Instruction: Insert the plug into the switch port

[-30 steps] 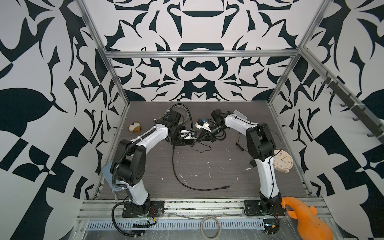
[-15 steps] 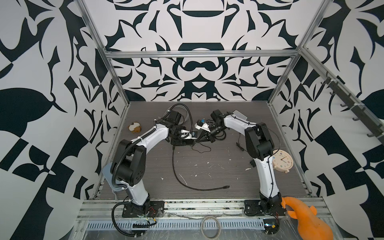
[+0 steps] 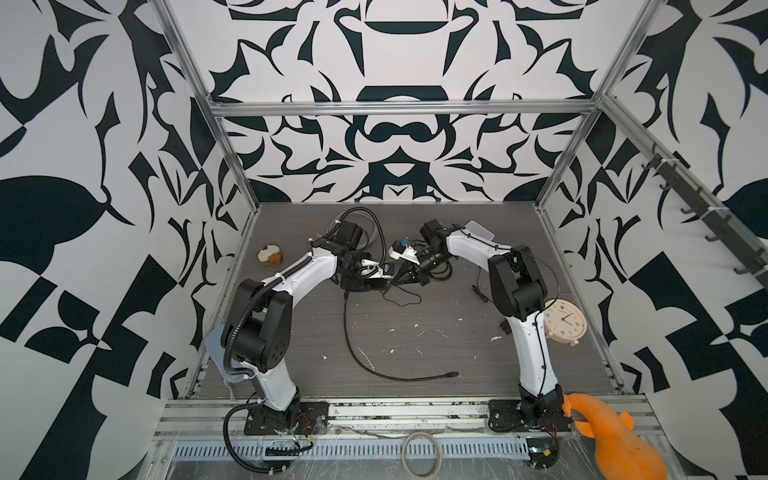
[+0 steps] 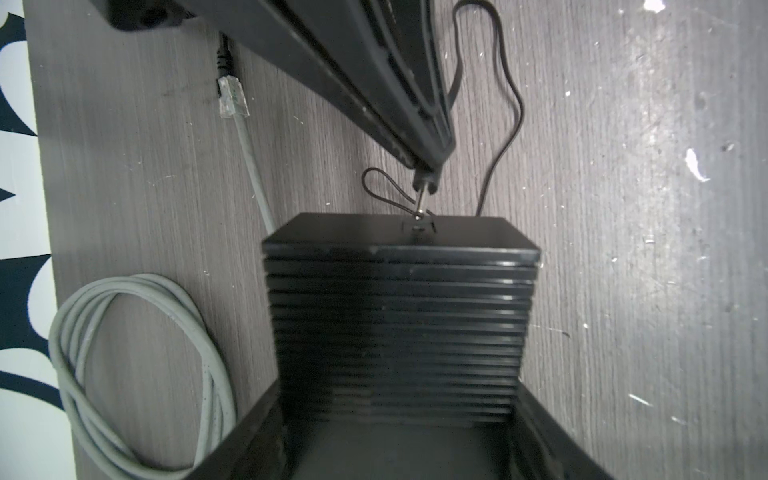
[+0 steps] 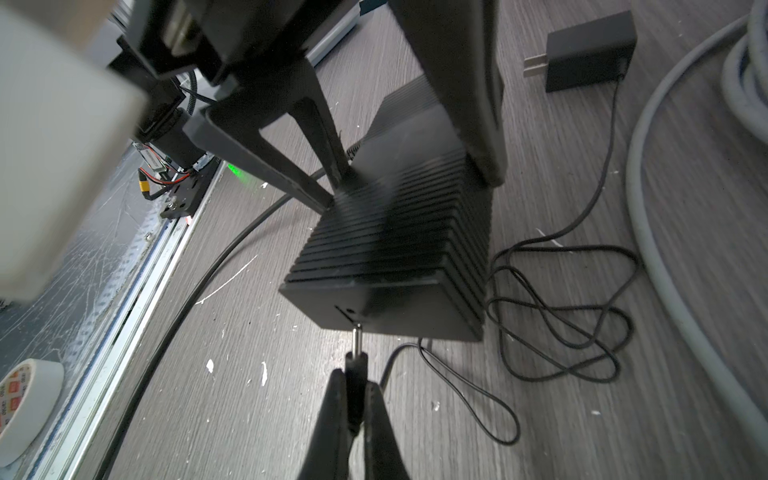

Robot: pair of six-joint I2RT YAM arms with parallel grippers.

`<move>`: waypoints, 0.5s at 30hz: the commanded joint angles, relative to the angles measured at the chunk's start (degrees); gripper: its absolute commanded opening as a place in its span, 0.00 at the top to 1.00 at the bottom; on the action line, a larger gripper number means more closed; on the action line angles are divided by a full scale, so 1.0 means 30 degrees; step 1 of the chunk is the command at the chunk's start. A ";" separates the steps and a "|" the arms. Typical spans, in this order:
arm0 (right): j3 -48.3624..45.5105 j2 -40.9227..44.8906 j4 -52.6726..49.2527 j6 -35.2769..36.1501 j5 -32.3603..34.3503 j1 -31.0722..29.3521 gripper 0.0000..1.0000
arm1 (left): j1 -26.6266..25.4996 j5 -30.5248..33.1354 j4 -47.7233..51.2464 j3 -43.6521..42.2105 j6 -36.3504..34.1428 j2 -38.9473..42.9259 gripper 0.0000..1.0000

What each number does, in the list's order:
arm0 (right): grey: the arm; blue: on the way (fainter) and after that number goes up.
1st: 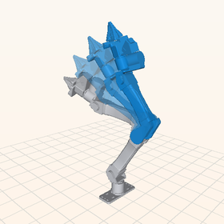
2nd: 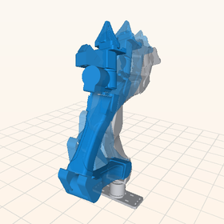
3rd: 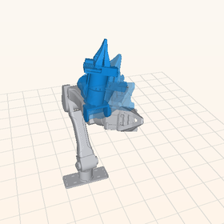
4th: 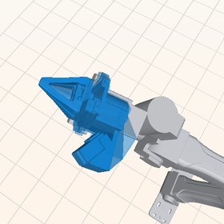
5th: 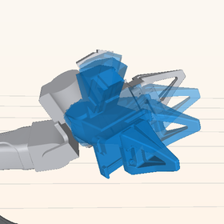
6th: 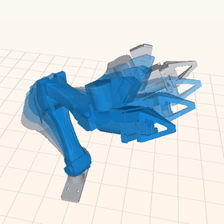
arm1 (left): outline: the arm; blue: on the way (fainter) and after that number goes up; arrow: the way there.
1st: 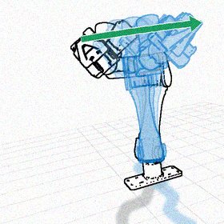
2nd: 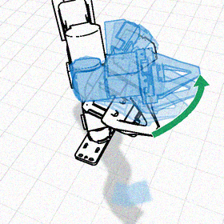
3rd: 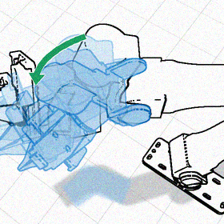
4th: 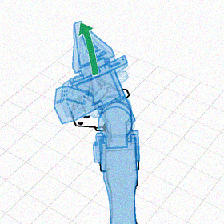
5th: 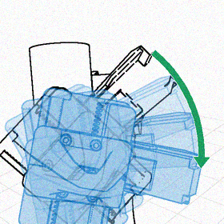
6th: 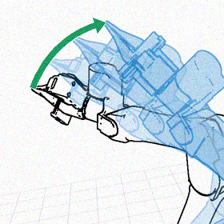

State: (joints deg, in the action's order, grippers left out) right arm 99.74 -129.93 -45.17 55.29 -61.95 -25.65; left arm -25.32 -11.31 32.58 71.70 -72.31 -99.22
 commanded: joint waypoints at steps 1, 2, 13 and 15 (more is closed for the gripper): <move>0.0323 0.0654 -0.0256 0.0057 -0.0585 -0.0144 1.00 | -0.0057 -0.0257 0.0198 0.0008 -0.0508 0.0078 0.54; 0.0341 0.0653 -0.0283 0.0098 -0.0708 -0.0161 1.00 | -0.0076 -0.0339 0.0185 0.0053 -0.0463 0.0041 0.54; 0.0829 0.0509 -0.0106 -0.0410 -0.0909 -0.0180 1.00 | -0.0166 -0.0371 0.0222 0.0006 -0.0475 0.0172 0.54; 0.0943 0.0448 -0.0205 -0.0389 -0.0815 -0.0195 1.00 | -0.0217 -0.0302 0.0209 0.0020 -0.0430 0.0173 0.54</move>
State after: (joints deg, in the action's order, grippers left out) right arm 100.16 -129.93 -45.08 54.76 -62.78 -25.87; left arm -25.43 -11.11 32.56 71.70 -72.31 -99.22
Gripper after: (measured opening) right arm 0.050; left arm 0.693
